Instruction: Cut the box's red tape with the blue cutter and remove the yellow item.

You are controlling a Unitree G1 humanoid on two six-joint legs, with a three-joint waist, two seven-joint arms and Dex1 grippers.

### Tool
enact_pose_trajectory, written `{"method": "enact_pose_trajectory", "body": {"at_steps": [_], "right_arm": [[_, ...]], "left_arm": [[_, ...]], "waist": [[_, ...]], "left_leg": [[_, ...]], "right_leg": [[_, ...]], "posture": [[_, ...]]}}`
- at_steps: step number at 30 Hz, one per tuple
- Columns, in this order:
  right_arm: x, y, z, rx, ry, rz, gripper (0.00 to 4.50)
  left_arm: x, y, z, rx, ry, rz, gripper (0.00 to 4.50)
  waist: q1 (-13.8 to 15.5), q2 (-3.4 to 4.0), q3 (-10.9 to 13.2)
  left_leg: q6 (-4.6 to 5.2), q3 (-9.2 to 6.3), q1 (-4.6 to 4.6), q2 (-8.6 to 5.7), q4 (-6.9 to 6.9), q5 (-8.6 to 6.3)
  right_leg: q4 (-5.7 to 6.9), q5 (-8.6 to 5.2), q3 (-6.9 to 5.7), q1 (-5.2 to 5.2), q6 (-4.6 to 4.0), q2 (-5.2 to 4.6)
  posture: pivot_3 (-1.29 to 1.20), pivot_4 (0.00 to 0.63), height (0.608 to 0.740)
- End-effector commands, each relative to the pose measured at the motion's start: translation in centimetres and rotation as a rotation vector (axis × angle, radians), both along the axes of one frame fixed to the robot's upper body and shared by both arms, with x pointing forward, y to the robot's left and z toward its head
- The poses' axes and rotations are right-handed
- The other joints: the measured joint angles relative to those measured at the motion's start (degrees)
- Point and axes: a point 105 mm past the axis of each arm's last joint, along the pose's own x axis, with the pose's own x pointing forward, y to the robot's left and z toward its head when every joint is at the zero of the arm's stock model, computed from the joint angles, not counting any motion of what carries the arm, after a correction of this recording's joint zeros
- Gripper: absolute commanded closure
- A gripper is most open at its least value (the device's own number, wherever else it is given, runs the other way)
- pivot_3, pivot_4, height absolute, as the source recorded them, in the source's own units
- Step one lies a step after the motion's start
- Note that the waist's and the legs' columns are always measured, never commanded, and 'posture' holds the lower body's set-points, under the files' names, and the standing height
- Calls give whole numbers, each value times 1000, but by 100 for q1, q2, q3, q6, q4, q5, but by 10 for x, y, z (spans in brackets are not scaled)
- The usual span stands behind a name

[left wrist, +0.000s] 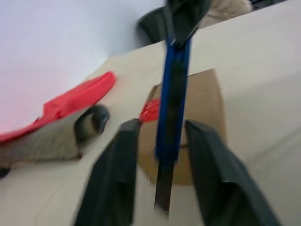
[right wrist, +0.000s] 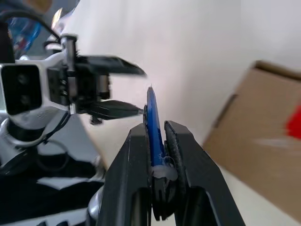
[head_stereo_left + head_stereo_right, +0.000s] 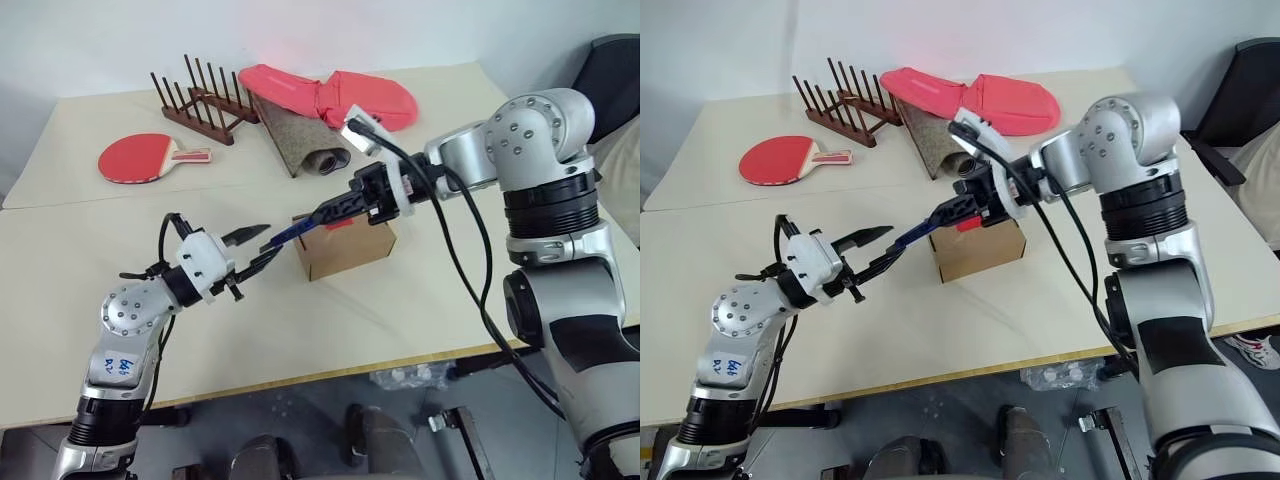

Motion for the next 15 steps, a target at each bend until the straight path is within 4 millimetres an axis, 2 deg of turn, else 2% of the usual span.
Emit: {"method": "enact_pose_trajectory", "body": {"at_steps": [1, 6, 12, 15], "right_arm": [[-1, 1, 23, 42, -85, 7, 4339], [4, -3, 26, 44, -111, -16, 4339], [13, -13, 31, 46, -154, -64, 4339], [19, -21, 36, 49, -187, -100, 4339]], "left_arm": [[0, 5, 14, -26, -32, 7, 1560], [0, 13, 20, -60, -22, 28, 96], [-4, 40, 31, -157, 45, 86, 0], [-15, 45, 23, -184, 163, 68, 0]], "waist": [[-4, 0, 0], [-2, 0, 0], [-7, 0, 0], [-7, 0, 0]], "left_leg": [[0, 0, 0, 0, 0, 0], [0, 0, 0, 0, 2, 0], [0, 0, 0, 1, 3, 0], [-1, 0, 0, 1, 3, 0]], "right_leg": [[1, 0, 0, 0, 0, 0], [3, 0, 0, 0, 0, 1], [5, 0, 1, -1, 0, 1], [5, 0, 3, -1, -1, 1]], "posture": [[0, 150, 740], [0, 150, 740], [0, 150, 740], [0, 150, 740]]}}
